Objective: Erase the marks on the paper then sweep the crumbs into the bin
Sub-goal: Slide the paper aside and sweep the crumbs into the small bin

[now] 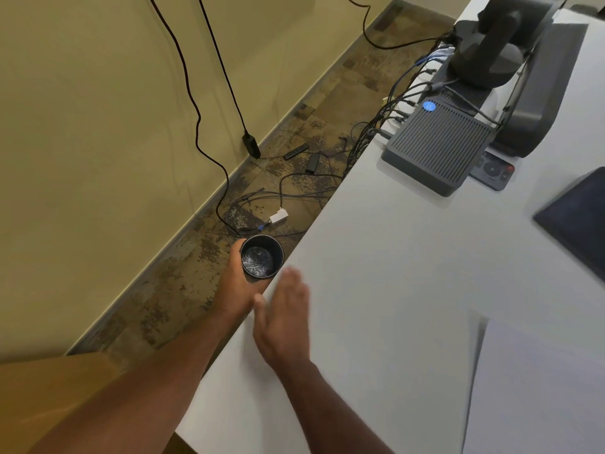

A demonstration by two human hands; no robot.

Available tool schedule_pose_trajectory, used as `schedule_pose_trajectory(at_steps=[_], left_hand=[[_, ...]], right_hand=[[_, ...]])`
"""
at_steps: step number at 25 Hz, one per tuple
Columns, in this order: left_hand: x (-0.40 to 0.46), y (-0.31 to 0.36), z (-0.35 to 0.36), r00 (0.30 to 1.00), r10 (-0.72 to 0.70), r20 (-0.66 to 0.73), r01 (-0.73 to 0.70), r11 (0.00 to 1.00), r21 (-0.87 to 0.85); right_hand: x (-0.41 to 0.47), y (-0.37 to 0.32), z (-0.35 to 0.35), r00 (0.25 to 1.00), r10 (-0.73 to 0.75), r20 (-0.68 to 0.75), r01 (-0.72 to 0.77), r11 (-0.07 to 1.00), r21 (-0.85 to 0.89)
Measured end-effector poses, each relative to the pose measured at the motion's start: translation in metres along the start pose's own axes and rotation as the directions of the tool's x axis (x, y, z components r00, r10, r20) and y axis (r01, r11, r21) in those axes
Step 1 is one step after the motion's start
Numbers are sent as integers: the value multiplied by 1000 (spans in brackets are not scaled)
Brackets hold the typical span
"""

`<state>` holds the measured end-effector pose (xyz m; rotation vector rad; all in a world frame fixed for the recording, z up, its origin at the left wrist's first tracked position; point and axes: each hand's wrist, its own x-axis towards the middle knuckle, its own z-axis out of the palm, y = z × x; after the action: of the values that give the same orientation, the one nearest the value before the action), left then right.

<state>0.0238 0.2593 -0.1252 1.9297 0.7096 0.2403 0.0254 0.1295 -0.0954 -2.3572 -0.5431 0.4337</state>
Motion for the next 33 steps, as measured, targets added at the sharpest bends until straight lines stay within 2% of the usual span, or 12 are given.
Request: schedule_pose_trajectory(at_steps=[2,3,5,7,9,10,13,16,19,21,26,33], left_hand=[[-3,3,0,1000,-20,3,20,999,-28],[-3,2,-1,1000,-14,-16,14,1000,-13],[-1,0,-3,1000,4,-12,-3,1000,26],[0,-4,-4,1000,11,14,-12,999,49],[-6,-9,-8,999,22,37,-25,997,78],[-7,-10,-9,999,21,49,-25,997,78],[-9,-12,-9,999,20,33,-22,999,45],[-18,-16,-14,997,-64,35,64,998,-9],[-27,-5,-18,988,-146,56,151,984,-100],[-17,3,-16,994,-103,35,105,991,-83],[-7,17,-12,1000,2,-1,-2,1000,-13],[2,80,2,991,103,-81,-114,982,-151]], right_hand=[[5,-5,-12,992,-104,73,84,968,235],[-3,0,-18,997,-79,22,70,961,267],[-29,34,-23,970,97,-221,-66,987,147],[-67,78,-30,874,254,-413,-292,956,-29],[-95,95,-28,831,353,-430,-428,899,-89],[-99,87,-23,848,377,-371,-437,895,-90],[-86,31,7,943,309,-127,-320,945,-74],[-44,-19,27,993,116,-4,-116,993,-39],[-5,-39,19,989,-78,122,53,979,194],[0,-28,5,996,-61,60,41,957,288],[-41,29,-22,994,44,-102,-21,977,211],[-58,51,-46,984,82,-160,-44,974,223]])
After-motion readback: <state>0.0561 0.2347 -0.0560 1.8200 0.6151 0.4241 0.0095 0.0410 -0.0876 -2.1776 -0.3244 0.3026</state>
